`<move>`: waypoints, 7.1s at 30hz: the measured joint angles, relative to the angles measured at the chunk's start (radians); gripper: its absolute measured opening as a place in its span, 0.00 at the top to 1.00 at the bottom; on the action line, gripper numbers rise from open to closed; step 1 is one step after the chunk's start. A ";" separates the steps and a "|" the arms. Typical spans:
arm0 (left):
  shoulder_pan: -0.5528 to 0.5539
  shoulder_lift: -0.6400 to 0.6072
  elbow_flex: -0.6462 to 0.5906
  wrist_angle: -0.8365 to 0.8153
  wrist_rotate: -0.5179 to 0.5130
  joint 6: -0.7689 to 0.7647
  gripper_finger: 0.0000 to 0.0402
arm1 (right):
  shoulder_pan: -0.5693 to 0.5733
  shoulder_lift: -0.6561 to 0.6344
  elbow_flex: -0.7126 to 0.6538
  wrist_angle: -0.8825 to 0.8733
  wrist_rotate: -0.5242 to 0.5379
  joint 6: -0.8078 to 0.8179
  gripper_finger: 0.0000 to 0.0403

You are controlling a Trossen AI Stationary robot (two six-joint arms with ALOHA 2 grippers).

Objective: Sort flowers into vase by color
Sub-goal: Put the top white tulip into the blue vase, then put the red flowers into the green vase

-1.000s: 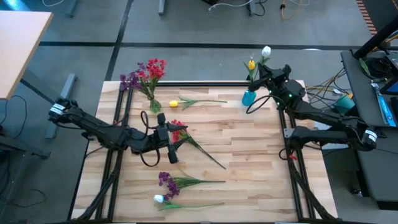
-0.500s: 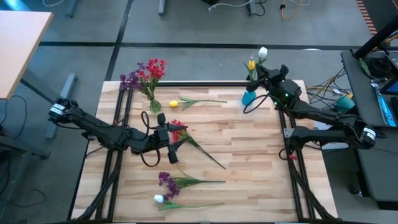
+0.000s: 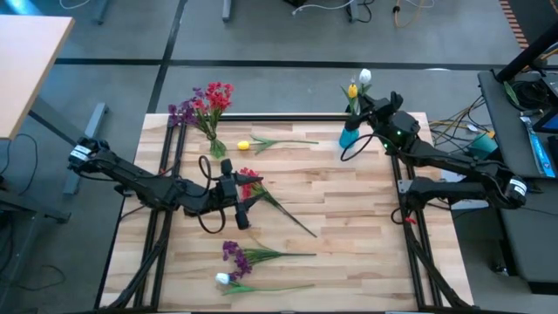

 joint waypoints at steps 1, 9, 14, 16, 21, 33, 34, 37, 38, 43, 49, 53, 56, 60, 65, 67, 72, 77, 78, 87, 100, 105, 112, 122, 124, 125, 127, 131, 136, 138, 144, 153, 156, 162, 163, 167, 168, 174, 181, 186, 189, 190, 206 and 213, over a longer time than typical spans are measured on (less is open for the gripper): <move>0.000 0.000 0.000 -0.002 0.000 0.000 0.54 | 0.000 -0.001 0.000 -0.004 0.000 0.001 0.97; 0.000 0.000 0.000 -0.006 0.000 -0.008 0.54 | 0.000 -0.006 0.000 -0.068 0.022 0.047 0.80; 0.000 0.000 0.000 -0.008 0.000 -0.027 0.54 | 0.000 -0.013 0.000 -0.142 0.050 0.089 0.62; 0.000 0.000 0.000 -0.008 0.000 -0.032 0.54 | 0.000 -0.022 0.002 -0.177 0.050 0.111 0.56; 0.000 0.000 0.000 -0.008 0.000 -0.035 0.54 | 0.000 -0.053 0.035 -0.328 0.050 0.162 0.40; 0.000 0.000 0.000 -0.012 0.000 -0.058 0.54 | 0.003 -0.125 0.130 -0.741 0.045 0.324 0.18; 0.000 0.000 0.000 -0.012 0.000 -0.058 0.54 | 0.003 -0.127 0.139 -0.773 0.041 0.342 0.17; 0.000 0.000 0.000 -0.014 0.000 -0.060 0.54 | 0.010 -0.129 0.164 -0.863 0.000 0.396 0.16; 0.000 0.000 0.000 -0.013 0.000 -0.060 0.54 | 0.015 -0.129 0.171 -0.888 -0.017 0.413 0.15; 0.000 0.000 0.000 -0.014 0.000 -0.075 0.54 | 0.046 -0.129 0.215 -1.042 -0.039 0.505 0.15; 0.000 0.000 0.000 -0.062 0.000 -0.121 0.54 | 0.099 -0.130 0.272 -1.274 -0.049 0.652 0.15; 0.000 0.000 0.000 -0.178 0.003 -0.230 0.54 | 0.148 -0.130 0.281 -1.345 -0.144 0.724 0.15; 0.000 -0.002 0.000 -0.287 0.065 -0.336 0.54 | 0.197 -0.129 0.281 -1.348 -0.262 0.761 0.15; 0.000 -0.008 0.002 -0.377 0.224 -0.426 0.54 | 0.306 -0.128 0.277 -1.358 -0.330 0.822 0.15; -0.002 -0.011 0.036 -0.534 0.301 -0.508 0.54 | 0.461 -0.127 0.272 -1.363 -0.344 0.909 0.15; -0.002 -0.011 0.047 -0.602 0.305 -0.537 0.54 | 0.522 -0.119 0.272 -1.362 -0.347 0.947 0.15; -0.025 -0.011 0.067 -0.749 0.371 -0.641 0.54 | 0.673 -0.070 0.279 -1.366 -0.381 1.070 0.16; -0.115 -0.011 0.067 -0.852 0.408 -0.743 0.54 | 0.807 0.029 0.279 -1.351 -0.389 1.182 0.19; -0.137 -0.011 0.067 -0.868 0.408 -0.762 0.54 | 0.827 0.055 0.279 -1.344 -0.388 1.197 0.19; -0.282 -0.022 0.067 -0.969 0.364 -0.892 0.54 | 0.887 0.297 0.279 -1.054 -0.395 1.161 0.19; -0.347 -0.066 0.067 -0.978 0.227 -0.762 0.54 | 0.802 0.613 0.337 -0.647 -0.331 0.977 0.19; -0.382 -0.071 0.066 -0.966 0.064 -0.669 0.54 | 0.767 0.776 0.506 -0.657 -0.296 0.785 0.19; -0.418 -0.072 0.042 -0.882 -0.021 -0.617 0.54 | 0.718 0.992 0.749 -0.819 -0.234 0.637 0.19; -0.421 -0.074 -0.090 -0.436 -0.077 -0.366 0.54 | 0.706 1.196 0.910 -0.860 -0.213 0.581 0.39; -0.421 -0.072 -0.169 -0.187 -0.059 -0.237 0.54 | 0.703 1.211 0.922 -0.864 -0.208 0.580 0.51; -0.421 -0.072 -0.212 -0.057 -0.043 -0.175 0.54 | 0.701 1.215 0.924 -0.859 -0.212 0.580 0.57; -0.419 -0.072 -0.294 0.169 -0.038 -0.090 0.54 | 0.702 1.217 0.924 -0.856 -0.220 0.576 0.71; -0.402 -0.074 -0.421 0.497 -0.055 -0.005 0.54 | 0.702 1.197 0.920 -0.888 -0.211 0.514 0.94; -0.372 -0.075 -0.515 0.730 -0.055 0.046 0.54 | 0.690 1.088 0.885 -0.976 -0.181 0.452 0.95; -0.357 -0.076 -0.539 0.773 -0.054 0.052 0.54 | 0.680 1.016 0.836 -0.966 -0.190 0.415 0.95; -0.304 -0.077 -0.587 0.808 -0.054 0.021 0.54 | 0.608 0.734 0.586 -0.700 -0.352 0.328 0.95; -0.282 -0.019 -0.572 0.906 0.058 0.002 0.54 | 0.619 0.470 0.234 0.013 -0.504 0.317 0.96; -0.225 0.026 -0.531 0.909 0.072 0.000 0.51 | 0.658 0.476 0.198 0.176 -0.528 0.290 0.96; -0.120 0.153 -0.406 0.909 0.096 0.021 0.35 | 0.704 0.534 0.216 0.323 -0.561 0.242 0.96; -0.109 0.174 -0.384 0.909 0.095 0.032 0.32 | 0.703 0.542 0.221 0.321 -0.561 0.243 0.96; -0.071 0.253 -0.301 0.908 0.099 0.071 0.23 | 0.703 0.564 0.234 0.324 -0.560 0.249 0.96; -0.061 0.271 -0.280 0.909 0.099 0.080 0.22 | 0.703 0.566 0.234 0.320 -0.561 0.250 0.96; 0.021 0.326 -0.207 0.909 0.109 0.101 0.19 | 0.703 0.582 0.236 0.325 -0.560 0.251 0.96; 0.083 0.336 -0.163 0.924 0.303 0.101 0.23 | 0.703 0.592 0.237 0.322 -0.552 0.258 0.96; 0.097 0.341 -0.148 0.911 0.280 0.116 0.26 | 0.703 0.593 0.237 0.327 -0.552 0.260 0.95; 0.107 0.341 -0.148 0.886 0.281 0.105 0.35 | 0.703 0.593 0.237 0.363 -0.551 0.267 0.92; 0.111 0.340 -0.148 0.874 0.281 0.101 0.38 | 0.703 0.593 0.237 0.374 -0.551 0.268 0.90; 0.121 0.337 -0.150 0.855 0.290 0.082 0.98 | 0.702 0.601 0.237 0.361 -0.490 0.285 0.61; 0.124 0.284 -0.151 0.803 0.256 0.086 0.98 | 0.705 0.595 0.237 0.359 -0.509 0.314 0.52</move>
